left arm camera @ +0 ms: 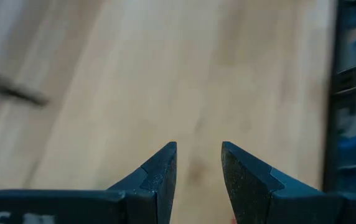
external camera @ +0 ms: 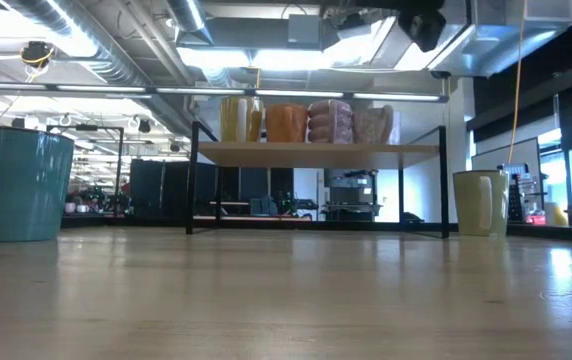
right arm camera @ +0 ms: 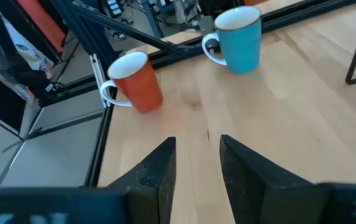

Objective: Place coffee mugs
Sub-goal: Put the white and green mug on the shelf

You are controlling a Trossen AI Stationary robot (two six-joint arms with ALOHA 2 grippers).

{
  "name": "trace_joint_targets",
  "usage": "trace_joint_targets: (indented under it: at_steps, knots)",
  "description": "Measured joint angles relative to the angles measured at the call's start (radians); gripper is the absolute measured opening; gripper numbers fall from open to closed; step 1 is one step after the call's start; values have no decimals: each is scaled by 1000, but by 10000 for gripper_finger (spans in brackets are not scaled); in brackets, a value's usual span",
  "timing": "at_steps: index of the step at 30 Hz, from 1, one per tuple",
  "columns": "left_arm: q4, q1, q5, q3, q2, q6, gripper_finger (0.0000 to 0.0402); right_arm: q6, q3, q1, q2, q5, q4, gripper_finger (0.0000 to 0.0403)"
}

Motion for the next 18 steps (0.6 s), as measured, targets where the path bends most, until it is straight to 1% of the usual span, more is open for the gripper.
trace_joint_targets:
  at_steps: [4,8,13,18]
  knots:
    - [-111,0,-22,-37,-24,-70,121,3,53,0,68,-1,0,113]
    - [-121,0,15,-139,-64,-157,121,4,81,0,112,40,-1,113]
    - [-119,6,41,-248,-98,-280,122,61,88,-1,138,43,5,113]
    - [-129,29,108,-326,-100,-348,151,104,89,0,153,44,10,113]
